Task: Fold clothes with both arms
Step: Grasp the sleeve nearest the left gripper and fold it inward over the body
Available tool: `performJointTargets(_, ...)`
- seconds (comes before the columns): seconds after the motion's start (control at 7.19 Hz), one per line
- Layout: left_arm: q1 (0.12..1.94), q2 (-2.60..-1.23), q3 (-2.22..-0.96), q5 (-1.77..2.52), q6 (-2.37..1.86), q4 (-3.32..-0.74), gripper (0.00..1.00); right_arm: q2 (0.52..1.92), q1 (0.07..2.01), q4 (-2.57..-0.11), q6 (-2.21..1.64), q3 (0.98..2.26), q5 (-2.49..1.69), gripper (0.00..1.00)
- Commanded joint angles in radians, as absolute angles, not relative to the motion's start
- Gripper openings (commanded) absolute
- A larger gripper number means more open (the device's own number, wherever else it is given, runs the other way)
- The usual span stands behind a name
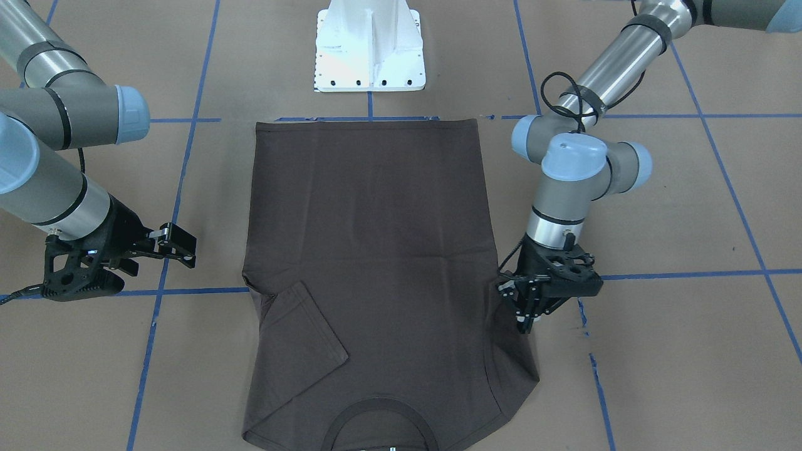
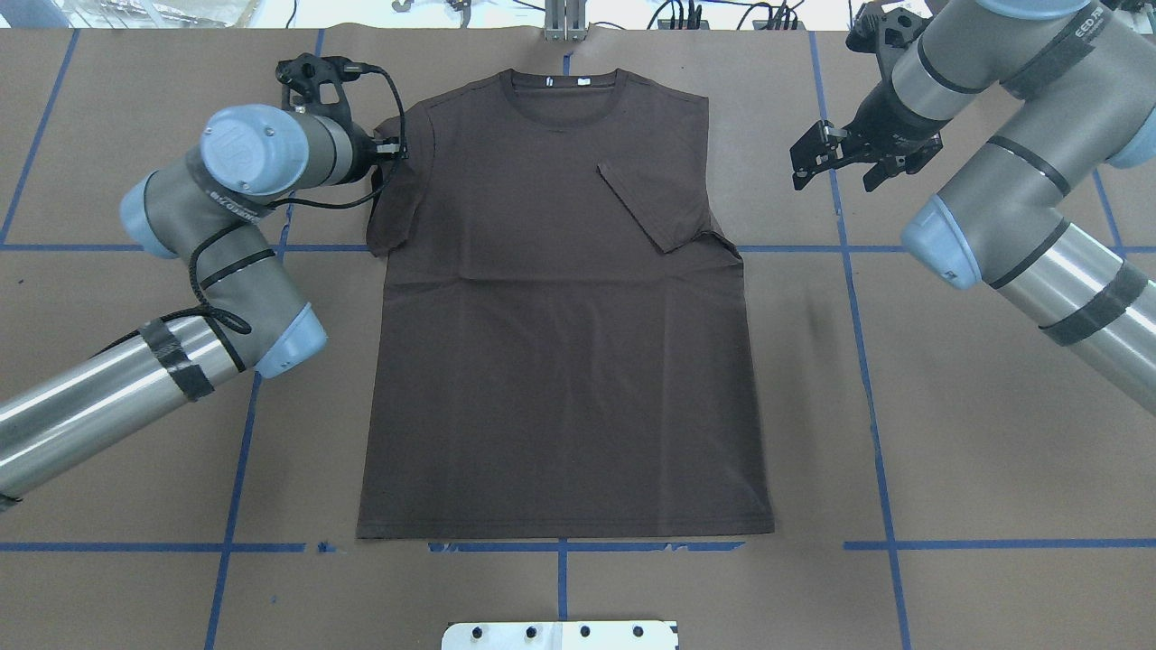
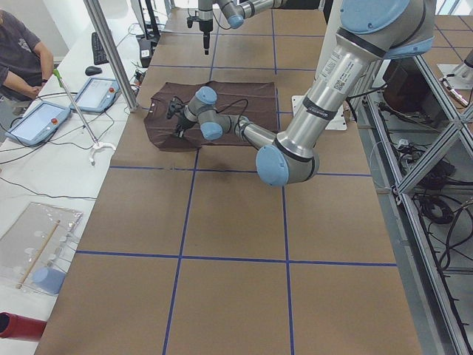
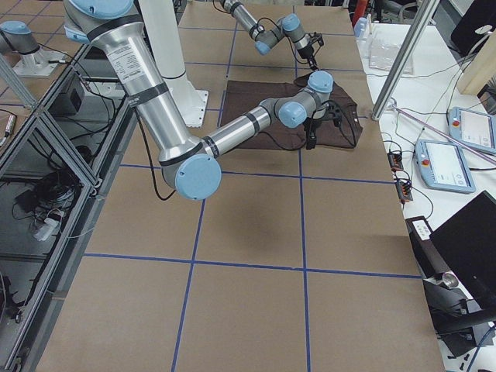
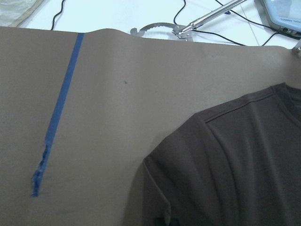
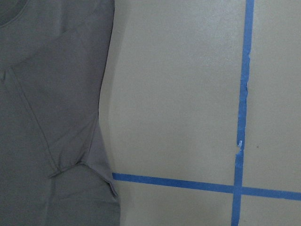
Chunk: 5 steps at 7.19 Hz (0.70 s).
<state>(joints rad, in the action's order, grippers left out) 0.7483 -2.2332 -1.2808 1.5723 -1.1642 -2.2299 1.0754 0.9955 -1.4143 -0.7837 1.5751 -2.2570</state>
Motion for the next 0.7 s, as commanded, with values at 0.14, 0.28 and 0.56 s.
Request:
performJointTargets(0.14, 0.672, -2.449, -1.125, 1.565, -1.331, -2.126, 0.00, 1.078, 0.996, -1.414, -0.784, 1.574, -2.256, 1.00)
performJointTargets(0.28, 0.660, -2.482, -1.074, 1.563, -1.350, -2.131, 0.00, 1.078, 0.994, -1.414, -0.784, 1.574, -2.255, 1.00)
performJointTargets(0.56, 0.655, -2.490, -1.066, 1.563, -1.353, -2.146, 0.00, 1.077, 0.994, -1.414, -0.782, 1.572, -2.255, 1.00)
